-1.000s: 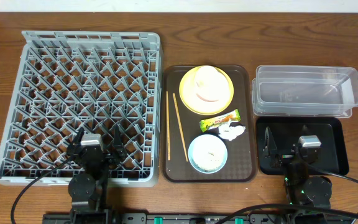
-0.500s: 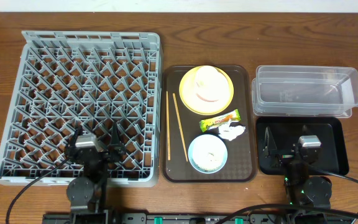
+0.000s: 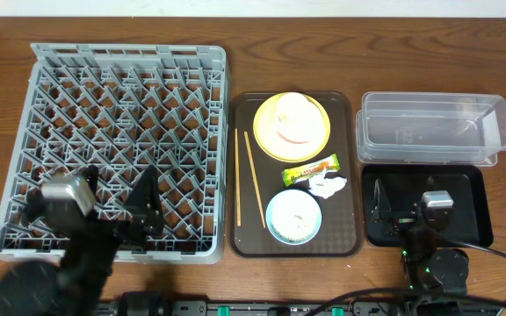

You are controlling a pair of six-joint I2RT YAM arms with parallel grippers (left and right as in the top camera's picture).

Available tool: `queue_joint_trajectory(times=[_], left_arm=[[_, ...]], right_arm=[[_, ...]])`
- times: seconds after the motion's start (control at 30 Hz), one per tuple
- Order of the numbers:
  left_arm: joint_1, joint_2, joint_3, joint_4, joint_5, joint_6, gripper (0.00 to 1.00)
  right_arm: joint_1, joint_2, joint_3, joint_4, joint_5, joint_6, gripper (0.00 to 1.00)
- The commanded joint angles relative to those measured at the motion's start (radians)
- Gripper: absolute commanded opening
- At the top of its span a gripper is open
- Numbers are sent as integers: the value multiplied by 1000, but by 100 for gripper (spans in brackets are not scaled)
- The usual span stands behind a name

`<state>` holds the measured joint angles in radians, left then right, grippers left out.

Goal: Sort waste into correct bins and load items into the dishwasher
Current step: 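Lift the left gripper from rest toward the brown tray, then move the left gripper over the chopsticks on the brown tray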

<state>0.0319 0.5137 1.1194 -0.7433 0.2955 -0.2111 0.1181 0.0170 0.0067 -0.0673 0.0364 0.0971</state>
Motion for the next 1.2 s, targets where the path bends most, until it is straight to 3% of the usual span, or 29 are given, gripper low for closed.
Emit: queue_joint_trajectory(times=[0.0,0.1,0.17,0.3,0.43,0.7,0.73,0.77,0.9,1.0,1.17], left_arm=[[4,250,278,-241,121,7,95],[4,405,439,-448,124,7,95],[4,488,491,-481,124,7,95],[4,602,497,-506,135,6,98],[4,691,494,-585,256,7,98],[-32,868,431,-742,263,7,98],[-46,886,425,-748,262,7,91],[-70,911,416,-748,262,7,66],[-171,972,380,-700,262,6,39],[-260,1006,352,-637,232,-47,38],[-435,1057,299,-499,43,-245,38]], right_arm=[[6,-1,-1,-5,0,-9,99],[6,-1,-1,-5,0,-9,99],[6,-1,-1,-5,0,-9,99],[6,-1,-1,-5,0,-9,99],[6,-1,-1,-5,-1,-9,99],[6,-1,-1,-5,0,-9,99],[7,-1,-1,-4,0,-9,99],[6,-1,-1,-5,-1,-9,99],[6,-1,-1,-5,0,-9,99],[6,-1,-1,-5,-1,-9,99],[6,-1,-1,-5,0,-9,99]])
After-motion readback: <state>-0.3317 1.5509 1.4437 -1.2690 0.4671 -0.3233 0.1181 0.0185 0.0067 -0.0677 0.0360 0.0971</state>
